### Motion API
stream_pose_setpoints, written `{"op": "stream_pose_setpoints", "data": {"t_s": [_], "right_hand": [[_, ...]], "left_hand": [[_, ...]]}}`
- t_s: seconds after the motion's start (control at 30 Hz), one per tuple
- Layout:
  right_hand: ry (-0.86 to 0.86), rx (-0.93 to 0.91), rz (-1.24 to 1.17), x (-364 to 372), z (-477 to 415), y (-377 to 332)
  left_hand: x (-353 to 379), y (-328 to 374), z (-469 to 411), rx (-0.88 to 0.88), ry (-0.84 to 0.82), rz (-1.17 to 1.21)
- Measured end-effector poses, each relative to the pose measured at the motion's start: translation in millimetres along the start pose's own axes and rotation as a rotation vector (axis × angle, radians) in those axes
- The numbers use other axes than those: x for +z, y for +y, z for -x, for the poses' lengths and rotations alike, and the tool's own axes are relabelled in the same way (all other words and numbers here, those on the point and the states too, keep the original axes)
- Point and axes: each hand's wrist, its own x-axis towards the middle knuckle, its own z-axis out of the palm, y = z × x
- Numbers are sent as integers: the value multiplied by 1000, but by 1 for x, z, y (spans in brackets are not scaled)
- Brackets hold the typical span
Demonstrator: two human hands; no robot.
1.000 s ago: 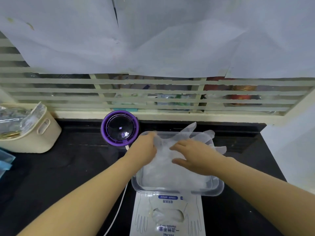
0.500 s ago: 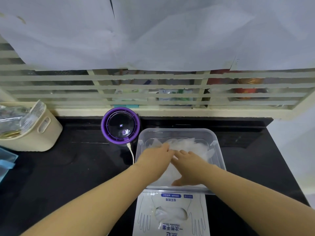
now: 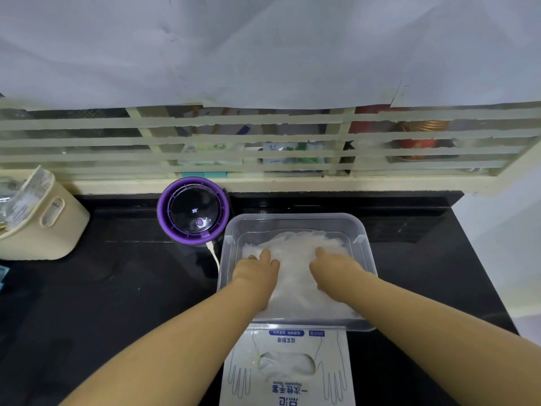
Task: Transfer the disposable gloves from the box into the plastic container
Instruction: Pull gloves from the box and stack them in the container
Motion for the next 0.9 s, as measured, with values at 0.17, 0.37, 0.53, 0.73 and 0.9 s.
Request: {"op": "stream_pose_setpoints", "data": {"t_s": [0.17, 0.37, 0.53, 0.73, 0.9], "right_hand": [[-213, 103, -102, 1, -27, 3], [-223, 57, -188, -5, -21, 3], [-139, 1, -233, -28, 24, 13], [199, 16, -182, -59, 74, 13], [107, -302, -330, -56, 118, -31]], "left_hand": [[5, 6, -6, -9, -1, -163], [5, 3, -6, 9, 0, -215], [-3, -6, 3, 81, -23, -105], [-12, -17, 22, 130, -10, -89], [-9, -23, 59, 250, 304, 58]]}}
